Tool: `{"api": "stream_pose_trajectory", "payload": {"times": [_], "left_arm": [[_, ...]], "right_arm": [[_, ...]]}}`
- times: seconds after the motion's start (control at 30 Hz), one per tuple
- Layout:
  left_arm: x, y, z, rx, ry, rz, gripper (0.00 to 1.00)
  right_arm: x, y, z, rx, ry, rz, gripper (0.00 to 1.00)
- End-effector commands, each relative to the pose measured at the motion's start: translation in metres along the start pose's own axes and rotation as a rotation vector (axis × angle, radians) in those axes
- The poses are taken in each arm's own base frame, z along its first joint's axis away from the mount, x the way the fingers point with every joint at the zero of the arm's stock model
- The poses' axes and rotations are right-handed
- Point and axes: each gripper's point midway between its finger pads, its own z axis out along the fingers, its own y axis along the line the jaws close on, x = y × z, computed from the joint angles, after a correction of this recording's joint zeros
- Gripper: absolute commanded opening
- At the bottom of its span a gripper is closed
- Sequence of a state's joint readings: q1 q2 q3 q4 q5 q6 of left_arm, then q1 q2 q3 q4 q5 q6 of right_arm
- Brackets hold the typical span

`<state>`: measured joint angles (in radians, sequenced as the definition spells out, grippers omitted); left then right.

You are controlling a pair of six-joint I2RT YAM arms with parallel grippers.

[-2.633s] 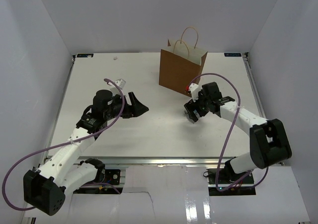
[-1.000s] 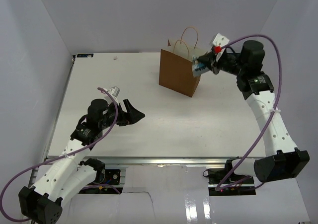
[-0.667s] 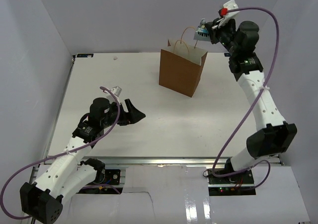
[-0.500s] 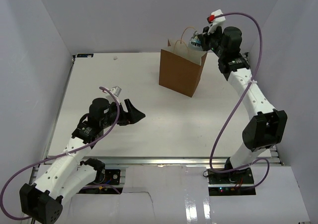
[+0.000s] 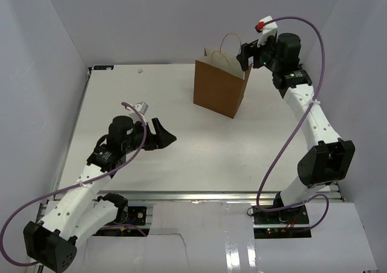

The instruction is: Place the snacks into the paper bag

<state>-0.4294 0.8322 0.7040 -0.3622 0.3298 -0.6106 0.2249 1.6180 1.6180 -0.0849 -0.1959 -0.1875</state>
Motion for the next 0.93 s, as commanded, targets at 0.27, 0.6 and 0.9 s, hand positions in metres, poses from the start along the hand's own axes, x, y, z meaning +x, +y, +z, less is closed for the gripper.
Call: {"api": "stream_pose_trajectory", "payload": {"times": [0.27, 0.6, 0.9], "left_arm": [[-0.081, -0.011, -0.039, -0.149, -0.221, 0.235, 0.98], [-0.084, -0.019, -0.018, -0.091, -0.196, 0.253, 0.98], [-0.088, -0.023, -0.023, -0.085, -0.211, 0.256, 0.98]], "right_arm": [[0.13, -0.008, -0.151, 0.092, 0.427, 0.207, 0.9], [0.125, -0.019, -0.224, 0.405, 0.296, 0.22, 0.9], [0.113, -0.022, -0.226, 0.42, 0.282, 0.234, 0.9]]}}
